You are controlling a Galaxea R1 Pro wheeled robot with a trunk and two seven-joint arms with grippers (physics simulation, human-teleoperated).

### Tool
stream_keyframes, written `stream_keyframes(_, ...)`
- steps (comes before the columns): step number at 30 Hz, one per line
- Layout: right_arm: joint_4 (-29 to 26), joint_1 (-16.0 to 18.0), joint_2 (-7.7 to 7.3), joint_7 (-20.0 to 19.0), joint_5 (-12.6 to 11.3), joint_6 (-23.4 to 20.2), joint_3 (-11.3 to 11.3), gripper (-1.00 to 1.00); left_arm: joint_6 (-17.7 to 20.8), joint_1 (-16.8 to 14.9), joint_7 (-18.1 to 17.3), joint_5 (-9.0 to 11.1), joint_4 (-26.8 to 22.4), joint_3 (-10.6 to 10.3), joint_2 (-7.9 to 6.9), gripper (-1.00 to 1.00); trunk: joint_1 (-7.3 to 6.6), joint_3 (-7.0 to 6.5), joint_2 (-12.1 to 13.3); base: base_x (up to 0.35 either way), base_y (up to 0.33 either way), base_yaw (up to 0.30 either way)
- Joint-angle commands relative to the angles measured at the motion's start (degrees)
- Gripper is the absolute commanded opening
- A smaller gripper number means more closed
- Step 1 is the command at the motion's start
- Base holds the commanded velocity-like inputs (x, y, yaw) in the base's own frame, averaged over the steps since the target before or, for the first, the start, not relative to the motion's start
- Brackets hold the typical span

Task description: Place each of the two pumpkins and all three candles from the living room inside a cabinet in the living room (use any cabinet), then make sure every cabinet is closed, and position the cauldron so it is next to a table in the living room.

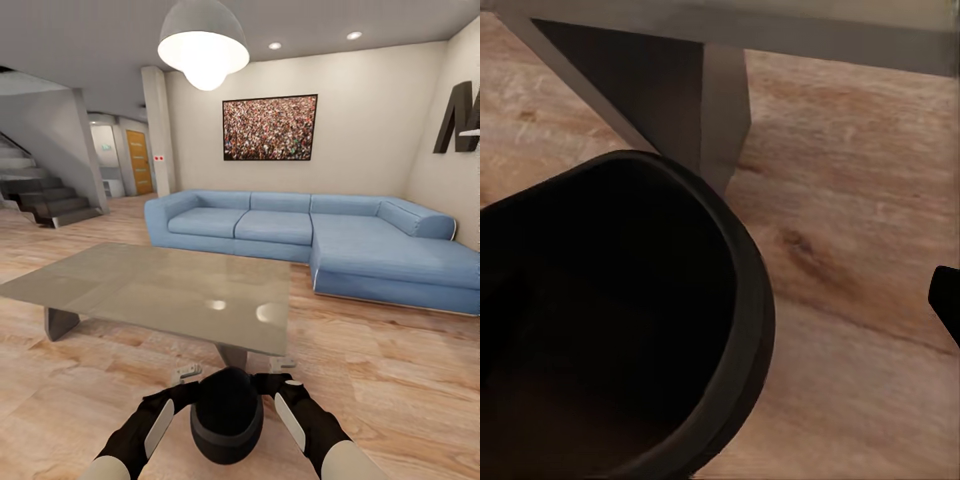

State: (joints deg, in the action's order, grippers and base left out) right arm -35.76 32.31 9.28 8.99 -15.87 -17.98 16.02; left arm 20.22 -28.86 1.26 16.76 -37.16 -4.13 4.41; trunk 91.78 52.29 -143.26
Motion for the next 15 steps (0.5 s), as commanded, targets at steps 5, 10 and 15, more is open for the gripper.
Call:
stream_keyframes(5,-0.17,0.0,-0.05,0.52,-0.63,-0.21,0.32,1.0,0.27,0.01,0.14,0.37,-0.09,-0.09,-0.06,1.0,-0.54,-0.97,0.82,-0.08,0.0,0.0)
stream_keyframes(10,-0.18,-0.01,-0.06,0.5,-0.63,-0.21,0.32,1.0,0.26,0.02,0.14,0.37,-0.08,-0.16,-0.02,1.0,-1.64,-1.87,2.82,-0.008,0.0,0.0)
stream_keyframes(15,-0.15,0.0,-0.05,0.5,-0.61,-0.21,0.38,1.0,0.26,0.01,0.14,0.37,-0.08,-0.14,-0.02,1.0,-2.74,-2.76,4.83,-0.001,0.0,0.0)
